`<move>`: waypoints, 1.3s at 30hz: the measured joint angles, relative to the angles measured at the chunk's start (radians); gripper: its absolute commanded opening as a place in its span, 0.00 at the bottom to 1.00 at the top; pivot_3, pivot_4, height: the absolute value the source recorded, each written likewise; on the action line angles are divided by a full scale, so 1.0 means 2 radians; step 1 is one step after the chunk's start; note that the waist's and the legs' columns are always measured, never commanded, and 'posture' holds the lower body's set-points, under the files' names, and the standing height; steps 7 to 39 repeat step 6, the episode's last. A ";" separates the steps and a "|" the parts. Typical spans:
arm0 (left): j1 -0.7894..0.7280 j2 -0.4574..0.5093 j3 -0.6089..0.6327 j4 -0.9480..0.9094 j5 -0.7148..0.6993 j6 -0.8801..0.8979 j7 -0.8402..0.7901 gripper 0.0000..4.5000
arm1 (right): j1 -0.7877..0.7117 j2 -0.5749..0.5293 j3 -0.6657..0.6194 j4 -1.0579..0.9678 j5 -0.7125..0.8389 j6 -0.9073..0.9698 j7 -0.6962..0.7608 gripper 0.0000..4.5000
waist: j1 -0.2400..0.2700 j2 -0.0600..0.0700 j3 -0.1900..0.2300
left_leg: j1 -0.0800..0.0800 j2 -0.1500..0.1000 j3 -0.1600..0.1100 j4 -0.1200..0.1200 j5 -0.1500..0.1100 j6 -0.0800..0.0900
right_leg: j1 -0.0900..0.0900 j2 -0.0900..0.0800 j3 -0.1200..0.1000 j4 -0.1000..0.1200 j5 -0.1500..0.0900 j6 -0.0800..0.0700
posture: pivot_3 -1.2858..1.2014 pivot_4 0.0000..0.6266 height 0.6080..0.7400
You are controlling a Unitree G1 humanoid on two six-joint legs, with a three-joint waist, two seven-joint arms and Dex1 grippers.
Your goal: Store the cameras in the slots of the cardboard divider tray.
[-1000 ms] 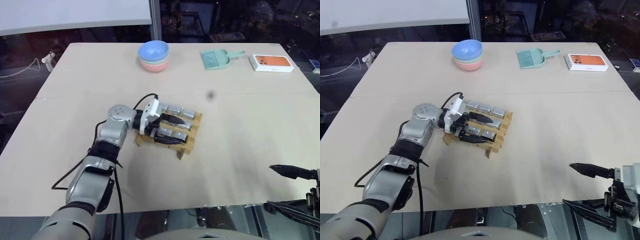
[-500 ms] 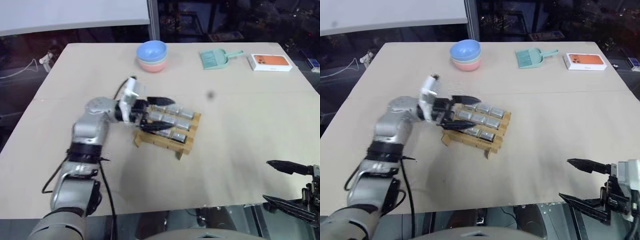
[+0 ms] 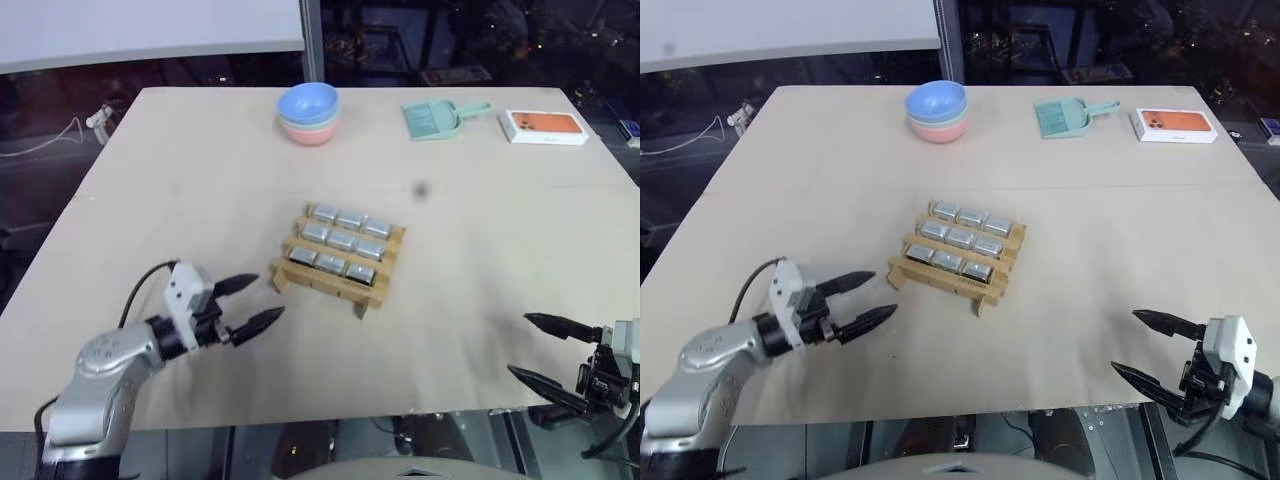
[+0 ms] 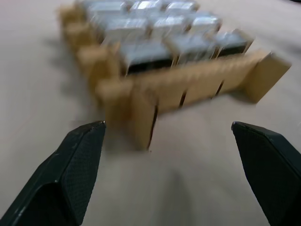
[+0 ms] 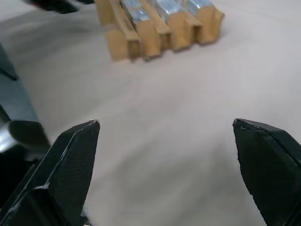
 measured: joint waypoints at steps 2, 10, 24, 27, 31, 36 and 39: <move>0.013 -0.001 0.012 0.015 0.008 -0.037 -0.001 0.99 | -0.009 -0.003 0.000 0.017 0.000 -0.004 0.008 1.00 | 0.000 0.000 0.000 | 0.000 0.000 0.000 0.000 0.000 0.000 | 0.000 0.000 0.000 0.000 0.000 0.000 | 0.52 0.24 1.00; 0.014 0.000 0.035 0.070 0.021 -0.101 -0.009 0.99 | -0.017 -0.012 0.000 0.055 0.001 -0.014 0.028 1.00 | 0.000 0.000 0.000 | 0.000 0.000 0.001 0.000 0.000 0.000 | 0.000 0.000 0.000 0.000 0.000 0.000 | 0.52 0.24 1.00; 0.014 0.000 0.035 0.070 0.021 -0.101 -0.009 0.99 | -0.017 -0.012 0.000 0.055 0.001 -0.014 0.028 1.00 | 0.000 0.000 0.000 | 0.000 0.000 0.001 0.000 0.000 0.000 | 0.000 0.000 0.000 0.000 0.000 0.000 | 0.52 0.24 1.00; 0.014 0.000 0.035 0.070 0.021 -0.101 -0.009 0.99 | -0.017 -0.012 0.000 0.055 0.001 -0.014 0.028 1.00 | 0.000 0.000 0.000 | 0.000 0.000 0.001 0.000 0.000 0.000 | 0.000 0.000 0.000 0.000 0.000 0.000 | 0.52 0.24 1.00; 0.014 0.000 0.035 0.070 0.021 -0.101 -0.009 0.99 | -0.017 -0.012 0.000 0.055 0.001 -0.014 0.028 1.00 | 0.000 0.000 0.000 | 0.000 0.000 0.001 0.000 0.000 0.000 | 0.000 0.000 0.000 0.000 0.000 0.000 | 0.52 0.24 1.00; 0.014 0.000 0.035 0.070 0.021 -0.101 -0.009 0.99 | -0.017 -0.012 0.000 0.055 0.001 -0.014 0.028 1.00 | 0.000 0.000 0.000 | 0.000 0.000 0.001 0.000 0.000 0.000 | 0.000 0.000 0.000 0.000 0.000 0.000 | 0.52 0.24 1.00; 0.014 0.000 0.035 0.070 0.021 -0.101 -0.009 0.99 | -0.017 -0.012 0.000 0.055 0.001 -0.014 0.028 1.00 | 0.000 0.000 0.000 | 0.000 0.000 0.001 0.000 0.000 0.000 | 0.000 0.000 0.000 0.000 0.000 0.000 | 0.52 0.24 1.00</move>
